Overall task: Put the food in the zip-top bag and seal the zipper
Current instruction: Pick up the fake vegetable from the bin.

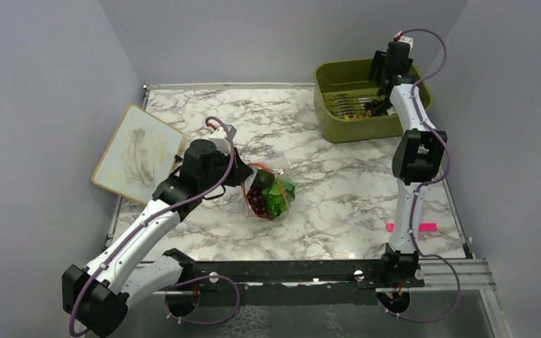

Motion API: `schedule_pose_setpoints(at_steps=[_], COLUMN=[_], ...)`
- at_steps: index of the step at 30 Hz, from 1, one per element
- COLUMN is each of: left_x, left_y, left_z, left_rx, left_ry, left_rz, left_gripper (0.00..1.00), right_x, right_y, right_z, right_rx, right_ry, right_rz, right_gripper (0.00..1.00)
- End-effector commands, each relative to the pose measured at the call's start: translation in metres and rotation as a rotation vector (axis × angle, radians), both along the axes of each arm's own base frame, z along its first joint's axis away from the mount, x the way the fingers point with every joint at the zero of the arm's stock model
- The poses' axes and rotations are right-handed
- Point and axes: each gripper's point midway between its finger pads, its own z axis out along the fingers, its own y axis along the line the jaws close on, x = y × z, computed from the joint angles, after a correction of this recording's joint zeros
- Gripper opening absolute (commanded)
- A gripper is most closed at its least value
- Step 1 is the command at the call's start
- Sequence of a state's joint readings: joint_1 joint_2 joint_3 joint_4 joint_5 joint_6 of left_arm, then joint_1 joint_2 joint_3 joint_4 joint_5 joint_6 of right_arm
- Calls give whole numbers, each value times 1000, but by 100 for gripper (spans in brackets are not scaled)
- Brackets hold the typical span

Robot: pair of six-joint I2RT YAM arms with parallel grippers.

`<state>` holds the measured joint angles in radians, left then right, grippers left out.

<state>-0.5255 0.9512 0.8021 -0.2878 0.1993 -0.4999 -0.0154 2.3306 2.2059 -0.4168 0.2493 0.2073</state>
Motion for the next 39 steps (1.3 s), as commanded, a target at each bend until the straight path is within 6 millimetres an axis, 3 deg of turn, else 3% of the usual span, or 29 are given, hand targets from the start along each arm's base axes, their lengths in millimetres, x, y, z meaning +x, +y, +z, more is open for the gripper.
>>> schedule_pose_setpoints(at_steps=[1,7,8,9,10,18,32,39], left_x=[17,17,18,17,17,18,27,27], left_y=[2,-6,-6,-6,-6,-7,-12,-11], left_z=[21,29,28,27,27,21,7,-2], left_rx=[11,-27,-28,-28,-32,-29,-48,-64], left_ry=[-89,-80,-76,-71,-66,-50,-20,-2], left_rz=[31,11,15,19,21,21,49,70], left_gripper=[0,0,0,0,0,0,0,0], right_x=[17,26,27,27,28,40,65,70], right_y=[-11,-20,-21,-23,-27,-58,-73,-72], right_z=[6,-23,-30,-35,-40,-72,-98,-115], right_rx=[-45,-78,-96,-119,-144,-186,-295,-285], right_ry=[-57,-34,-25,-17,-9,13,-42,-67], right_rz=[6,34,42,46,41,19,12,5], right_gripper=[74,80,85,97,100,99,97,87])
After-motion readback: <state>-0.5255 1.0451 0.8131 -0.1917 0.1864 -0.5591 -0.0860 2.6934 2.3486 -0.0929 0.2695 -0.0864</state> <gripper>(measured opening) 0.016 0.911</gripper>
